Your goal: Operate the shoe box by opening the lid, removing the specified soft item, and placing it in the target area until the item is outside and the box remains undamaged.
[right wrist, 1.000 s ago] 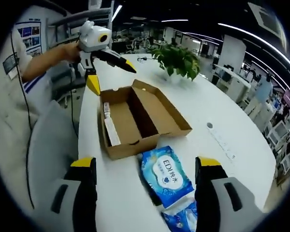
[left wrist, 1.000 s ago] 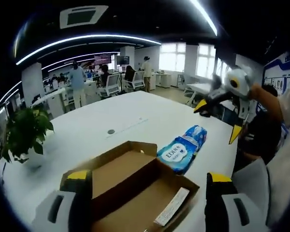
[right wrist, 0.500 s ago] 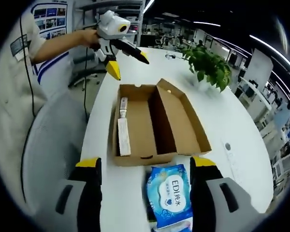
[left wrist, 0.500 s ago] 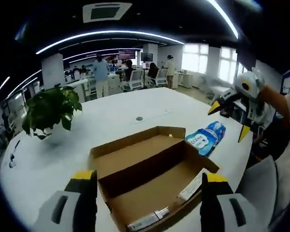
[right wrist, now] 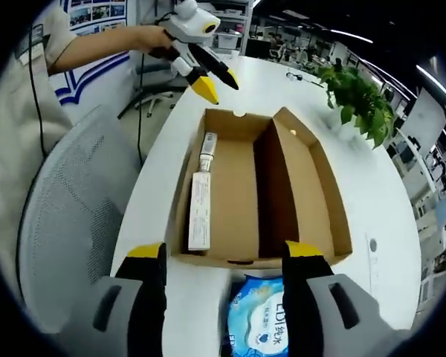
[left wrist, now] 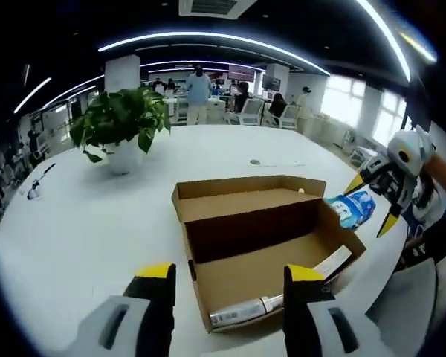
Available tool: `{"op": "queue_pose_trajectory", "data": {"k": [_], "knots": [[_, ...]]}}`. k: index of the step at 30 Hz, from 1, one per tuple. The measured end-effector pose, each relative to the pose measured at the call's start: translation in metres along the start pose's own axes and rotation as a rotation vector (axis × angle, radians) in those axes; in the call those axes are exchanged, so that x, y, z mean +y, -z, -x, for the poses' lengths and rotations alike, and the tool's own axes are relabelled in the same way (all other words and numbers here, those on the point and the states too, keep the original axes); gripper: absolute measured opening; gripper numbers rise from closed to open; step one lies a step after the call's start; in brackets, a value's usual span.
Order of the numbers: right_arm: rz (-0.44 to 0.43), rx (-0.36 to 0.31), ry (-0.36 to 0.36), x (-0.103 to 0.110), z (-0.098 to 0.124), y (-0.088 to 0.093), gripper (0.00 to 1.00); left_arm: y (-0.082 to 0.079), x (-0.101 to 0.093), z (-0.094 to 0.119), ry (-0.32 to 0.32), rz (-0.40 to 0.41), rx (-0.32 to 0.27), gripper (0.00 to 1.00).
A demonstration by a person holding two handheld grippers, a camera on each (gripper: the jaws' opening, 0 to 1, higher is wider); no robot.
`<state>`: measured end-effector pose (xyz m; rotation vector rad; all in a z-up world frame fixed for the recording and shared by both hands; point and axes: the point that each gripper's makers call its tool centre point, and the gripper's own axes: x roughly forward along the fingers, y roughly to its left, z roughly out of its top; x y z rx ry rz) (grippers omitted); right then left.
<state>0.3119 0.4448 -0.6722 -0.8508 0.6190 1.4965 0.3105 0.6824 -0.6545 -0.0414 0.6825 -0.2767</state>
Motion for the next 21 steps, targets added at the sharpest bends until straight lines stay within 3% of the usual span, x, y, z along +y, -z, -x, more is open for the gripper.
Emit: {"op": "queue_pose_trajectory", "data": {"k": [6, 11, 16, 21], "knots": [[0.012, 0.035, 0.000, -0.001, -0.022, 0.004, 0.51, 0.025, 0.018, 0.000, -0.057, 0.154, 0.045, 0.36], [0.012, 0.041, -0.027, 0.003, -0.039, 0.004, 0.46, 0.035, 0.024, -0.002, -0.076, 0.188, 0.066, 0.27], [0.057, 0.064, -0.062, 0.007, -0.056, 0.007, 0.42, 0.045, 0.026, -0.005, -0.078, 0.210, 0.092, 0.24], [0.048, 0.074, -0.097, 0.010, -0.067, 0.008, 0.39, 0.053, 0.025, -0.008, -0.076, 0.221, 0.111, 0.20]]}}
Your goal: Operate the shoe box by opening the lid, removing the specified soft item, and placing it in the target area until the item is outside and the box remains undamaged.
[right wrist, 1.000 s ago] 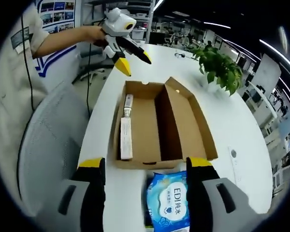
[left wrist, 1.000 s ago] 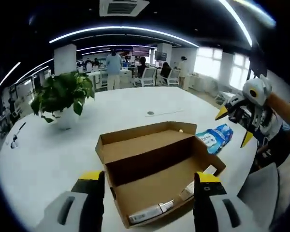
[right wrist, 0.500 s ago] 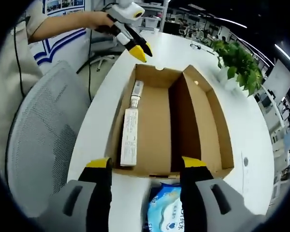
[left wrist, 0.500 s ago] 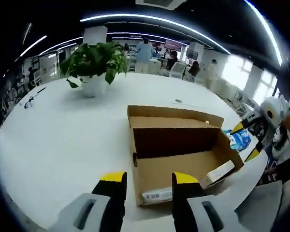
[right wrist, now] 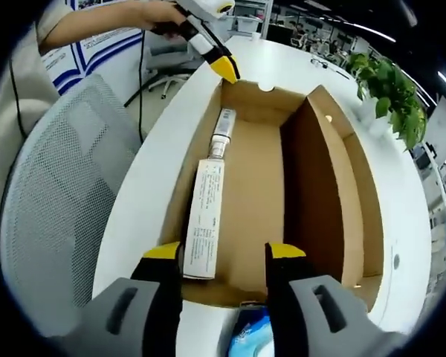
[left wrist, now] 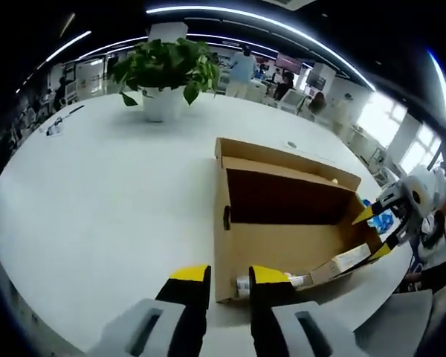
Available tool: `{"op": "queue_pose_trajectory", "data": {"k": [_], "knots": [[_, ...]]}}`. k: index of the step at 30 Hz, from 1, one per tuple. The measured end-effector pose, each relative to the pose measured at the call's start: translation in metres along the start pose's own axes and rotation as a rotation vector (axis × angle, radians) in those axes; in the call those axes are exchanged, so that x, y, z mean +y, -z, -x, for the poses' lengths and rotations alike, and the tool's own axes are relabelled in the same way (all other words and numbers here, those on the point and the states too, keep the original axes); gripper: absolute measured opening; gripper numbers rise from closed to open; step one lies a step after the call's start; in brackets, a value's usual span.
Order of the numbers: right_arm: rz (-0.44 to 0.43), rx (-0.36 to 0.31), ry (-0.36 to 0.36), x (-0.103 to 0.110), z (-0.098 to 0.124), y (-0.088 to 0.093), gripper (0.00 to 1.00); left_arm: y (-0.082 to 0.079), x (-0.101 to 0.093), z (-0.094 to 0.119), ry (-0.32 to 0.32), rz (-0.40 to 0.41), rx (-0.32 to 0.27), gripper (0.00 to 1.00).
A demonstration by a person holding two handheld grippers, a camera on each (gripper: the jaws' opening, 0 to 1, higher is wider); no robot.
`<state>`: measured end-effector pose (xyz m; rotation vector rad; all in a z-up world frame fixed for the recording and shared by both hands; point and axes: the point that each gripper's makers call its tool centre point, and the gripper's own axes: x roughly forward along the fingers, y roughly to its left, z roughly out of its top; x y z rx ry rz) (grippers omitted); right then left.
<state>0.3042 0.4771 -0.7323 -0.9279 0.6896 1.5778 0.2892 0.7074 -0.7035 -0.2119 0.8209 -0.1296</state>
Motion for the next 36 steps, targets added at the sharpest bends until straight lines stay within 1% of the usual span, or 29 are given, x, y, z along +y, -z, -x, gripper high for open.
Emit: {"op": "queue_pose_trajectory", "data": {"k": [4, 5, 8, 9, 10, 14, 16, 17, 18, 19, 26, 29, 36], "knots": [[-0.022, -0.002, -0.021, 0.000, -0.006, 0.000, 0.38, 0.006, 0.003, -0.003, -0.005, -0.003, 0.022, 0.13], [-0.028, -0.004, -0.028, 0.000, -0.007, 0.000, 0.38, 0.008, 0.003, -0.004, -0.003, -0.001, 0.028, 0.12], [-0.043, -0.004, -0.039, 0.000, -0.010, 0.000, 0.37, 0.008, 0.000, -0.004, 0.012, 0.026, 0.021, 0.09], [-0.055, -0.005, -0.050, 0.001, -0.012, 0.000, 0.36, 0.008, -0.003, -0.005, 0.029, 0.039, 0.022, 0.06], [-0.057, -0.005, -0.052, 0.001, -0.012, 0.000, 0.35, 0.008, -0.001, -0.005, 0.016, 0.034, 0.020, 0.07], [-0.072, -0.008, -0.072, 0.007, -0.019, 0.000, 0.27, 0.008, -0.002, -0.005, 0.021, 0.028, 0.026, 0.06], [-0.076, -0.009, -0.066, 0.007, -0.022, 0.000, 0.24, 0.008, -0.002, -0.005, 0.016, 0.029, 0.027, 0.06], [-0.079, -0.007, -0.067, 0.007, -0.023, 0.001, 0.21, 0.008, -0.002, -0.005, 0.014, 0.024, 0.027, 0.06], [-0.088, -0.007, -0.084, 0.010, -0.021, 0.000, 0.19, 0.008, -0.002, -0.005, 0.013, 0.018, 0.028, 0.06], [-0.086, -0.006, -0.086, 0.010, -0.021, 0.000, 0.18, 0.008, -0.002, -0.005, 0.012, 0.019, 0.027, 0.06], [-0.085, -0.014, -0.073, 0.010, -0.020, 0.000, 0.17, 0.008, 0.001, -0.006, 0.001, 0.021, 0.026, 0.06], [-0.106, -0.031, -0.072, 0.011, -0.018, -0.004, 0.17, 0.007, 0.005, -0.008, -0.003, 0.025, 0.021, 0.06], [-0.120, -0.052, -0.070, 0.012, -0.012, -0.013, 0.16, 0.007, 0.008, -0.010, -0.007, 0.022, 0.022, 0.05]]}}
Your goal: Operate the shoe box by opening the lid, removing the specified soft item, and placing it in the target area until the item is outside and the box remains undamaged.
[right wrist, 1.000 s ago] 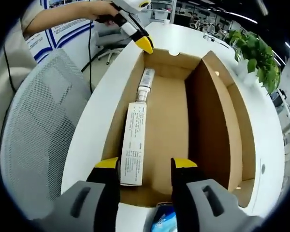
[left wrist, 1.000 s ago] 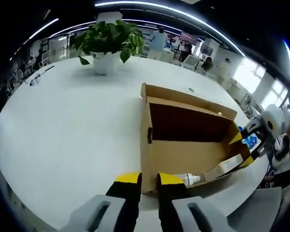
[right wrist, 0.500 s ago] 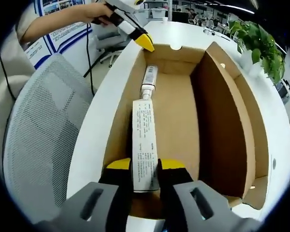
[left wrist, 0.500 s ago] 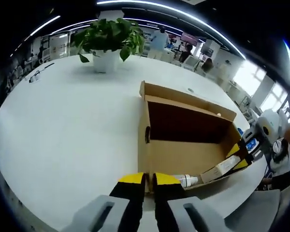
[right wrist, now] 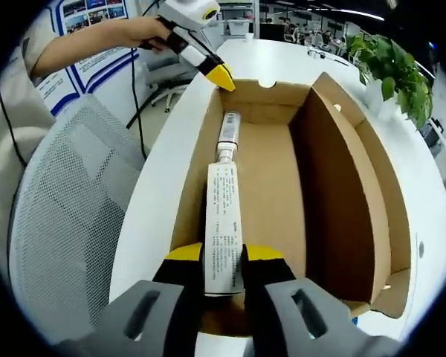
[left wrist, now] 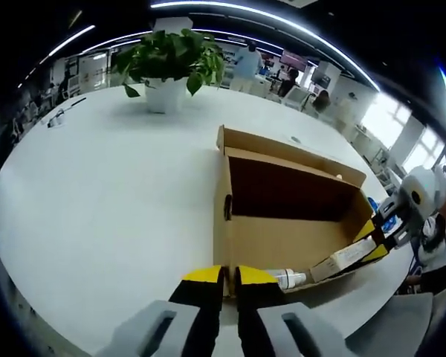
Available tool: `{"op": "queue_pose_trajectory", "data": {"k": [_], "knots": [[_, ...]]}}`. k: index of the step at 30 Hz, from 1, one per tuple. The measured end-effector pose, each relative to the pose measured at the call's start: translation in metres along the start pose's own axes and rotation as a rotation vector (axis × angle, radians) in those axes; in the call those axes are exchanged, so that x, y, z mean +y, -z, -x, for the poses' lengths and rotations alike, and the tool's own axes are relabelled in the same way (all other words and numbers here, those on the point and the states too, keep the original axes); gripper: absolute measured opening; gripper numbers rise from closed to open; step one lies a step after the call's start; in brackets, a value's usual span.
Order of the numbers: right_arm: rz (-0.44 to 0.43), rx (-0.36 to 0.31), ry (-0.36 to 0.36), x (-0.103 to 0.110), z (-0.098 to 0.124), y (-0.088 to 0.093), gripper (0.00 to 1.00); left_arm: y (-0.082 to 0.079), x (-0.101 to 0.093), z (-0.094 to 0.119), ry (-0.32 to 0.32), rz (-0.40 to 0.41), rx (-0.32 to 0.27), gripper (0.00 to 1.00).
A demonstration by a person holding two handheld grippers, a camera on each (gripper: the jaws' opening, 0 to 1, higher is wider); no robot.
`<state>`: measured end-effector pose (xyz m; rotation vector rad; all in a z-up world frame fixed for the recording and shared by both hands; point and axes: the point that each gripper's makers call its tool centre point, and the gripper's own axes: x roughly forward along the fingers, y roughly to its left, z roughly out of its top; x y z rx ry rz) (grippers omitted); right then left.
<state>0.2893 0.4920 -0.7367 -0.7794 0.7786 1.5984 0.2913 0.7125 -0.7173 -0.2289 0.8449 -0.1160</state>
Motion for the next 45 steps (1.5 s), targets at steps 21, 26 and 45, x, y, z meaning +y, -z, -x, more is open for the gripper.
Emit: {"op": "queue_pose_trajectory", "data": {"k": [21, 26, 45], "knots": [[0.064, -0.065, 0.059, -0.004, 0.030, -0.026, 0.15, 0.002, -0.006, 0.002, 0.005, 0.008, 0.000, 0.06], [0.059, -0.088, 0.070, -0.005, 0.041, -0.033, 0.15, 0.003, -0.010, 0.004, 0.003, 0.004, 0.001, 0.06], [0.084, -0.166, 0.158, -0.015, 0.108, -0.055, 0.16, 0.003, -0.012, 0.005, 0.004, 0.007, 0.008, 0.06]]}}
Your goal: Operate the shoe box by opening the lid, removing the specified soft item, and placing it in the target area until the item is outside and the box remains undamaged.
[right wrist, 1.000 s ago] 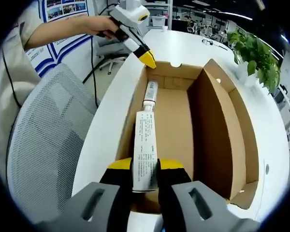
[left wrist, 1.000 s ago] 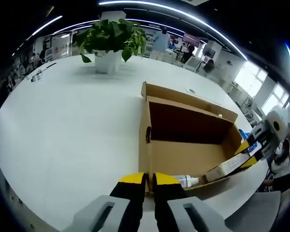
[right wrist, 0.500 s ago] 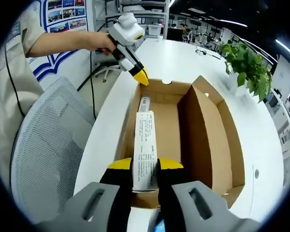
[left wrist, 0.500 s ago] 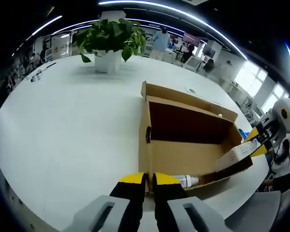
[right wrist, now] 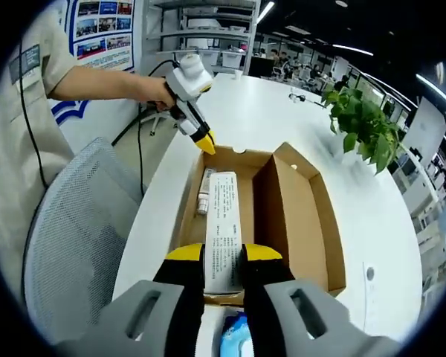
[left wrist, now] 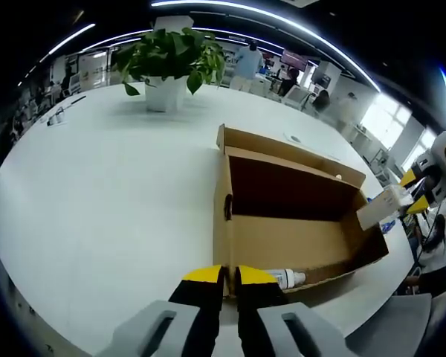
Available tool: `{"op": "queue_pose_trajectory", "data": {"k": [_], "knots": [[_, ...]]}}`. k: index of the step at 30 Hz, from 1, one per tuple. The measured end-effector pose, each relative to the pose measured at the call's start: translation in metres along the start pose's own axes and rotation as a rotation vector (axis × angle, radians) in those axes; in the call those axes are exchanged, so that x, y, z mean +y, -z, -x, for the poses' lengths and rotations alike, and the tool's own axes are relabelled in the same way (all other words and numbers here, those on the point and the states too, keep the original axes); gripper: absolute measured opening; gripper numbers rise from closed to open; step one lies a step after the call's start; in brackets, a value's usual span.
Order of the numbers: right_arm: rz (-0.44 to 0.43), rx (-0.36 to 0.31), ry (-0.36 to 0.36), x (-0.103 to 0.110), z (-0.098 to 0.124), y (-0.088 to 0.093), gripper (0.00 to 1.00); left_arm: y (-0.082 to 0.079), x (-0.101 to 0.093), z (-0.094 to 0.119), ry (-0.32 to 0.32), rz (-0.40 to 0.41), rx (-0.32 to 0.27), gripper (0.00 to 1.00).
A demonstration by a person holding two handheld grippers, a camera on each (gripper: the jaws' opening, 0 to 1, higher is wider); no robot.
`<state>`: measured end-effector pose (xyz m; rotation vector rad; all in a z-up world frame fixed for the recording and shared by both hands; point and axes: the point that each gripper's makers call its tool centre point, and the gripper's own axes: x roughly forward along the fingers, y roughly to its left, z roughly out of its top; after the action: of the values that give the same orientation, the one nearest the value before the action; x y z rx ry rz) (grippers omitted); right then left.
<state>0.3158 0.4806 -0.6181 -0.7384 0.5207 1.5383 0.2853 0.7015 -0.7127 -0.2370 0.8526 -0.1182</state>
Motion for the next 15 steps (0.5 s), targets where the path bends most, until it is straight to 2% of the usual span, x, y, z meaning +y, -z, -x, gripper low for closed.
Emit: {"op": "queue_pose_trajectory", "data": {"k": [11, 15], "knots": [[-0.015, -0.006, 0.026, -0.006, 0.027, 0.010, 0.16, 0.000, 0.001, -0.001, 0.001, -0.007, 0.004, 0.06], [-0.023, 0.008, 0.044, -0.011, 0.039, 0.022, 0.16, -0.001, 0.001, -0.001, 0.001, -0.015, 0.008, 0.06]]}}
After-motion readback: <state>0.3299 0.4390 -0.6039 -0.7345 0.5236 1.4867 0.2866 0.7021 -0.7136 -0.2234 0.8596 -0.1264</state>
